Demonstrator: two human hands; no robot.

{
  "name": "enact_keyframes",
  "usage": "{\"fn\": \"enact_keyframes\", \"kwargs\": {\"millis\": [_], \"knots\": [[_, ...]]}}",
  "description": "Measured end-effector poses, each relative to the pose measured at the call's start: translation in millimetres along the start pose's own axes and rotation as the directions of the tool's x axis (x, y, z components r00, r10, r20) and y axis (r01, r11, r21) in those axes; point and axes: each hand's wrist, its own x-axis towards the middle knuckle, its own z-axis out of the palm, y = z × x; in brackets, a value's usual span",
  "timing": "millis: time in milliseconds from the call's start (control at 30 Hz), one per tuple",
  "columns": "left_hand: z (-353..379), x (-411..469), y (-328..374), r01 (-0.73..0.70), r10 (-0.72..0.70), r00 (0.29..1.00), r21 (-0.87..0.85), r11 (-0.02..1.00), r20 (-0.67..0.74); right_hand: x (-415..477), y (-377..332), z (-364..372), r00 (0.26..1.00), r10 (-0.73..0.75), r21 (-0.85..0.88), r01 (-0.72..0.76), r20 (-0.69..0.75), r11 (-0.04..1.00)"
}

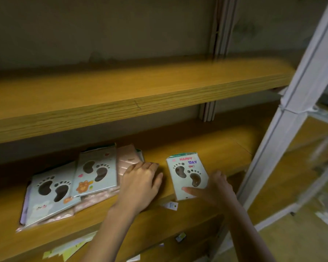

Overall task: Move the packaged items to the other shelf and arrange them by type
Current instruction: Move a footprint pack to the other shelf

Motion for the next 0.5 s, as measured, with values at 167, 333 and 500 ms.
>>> {"fn": "enact_keyframes", "kwargs": {"millis": [167, 333, 500], "knots": [[2, 5, 18, -0.038, 0.037, 0.999, -0.028, 0.999, -0.013, -2, 24, -9, 0.999, -0.031, 0.131, 0.025, 0.044, 0.991], [10, 10, 51, -0.089, 0.088, 0.996, -0.047, 0.995, -0.019, -7, 55, -35, 0.983, -0.163, 0.278, 0.134, 0.083, 0.951], [17, 14, 98, -0.111, 0.111, 0.994, -0.064, 0.992, -0.003, -22, 98, -75, 0.982, -0.189, 0.438, 0.158, 0.028, 0.885]]}}
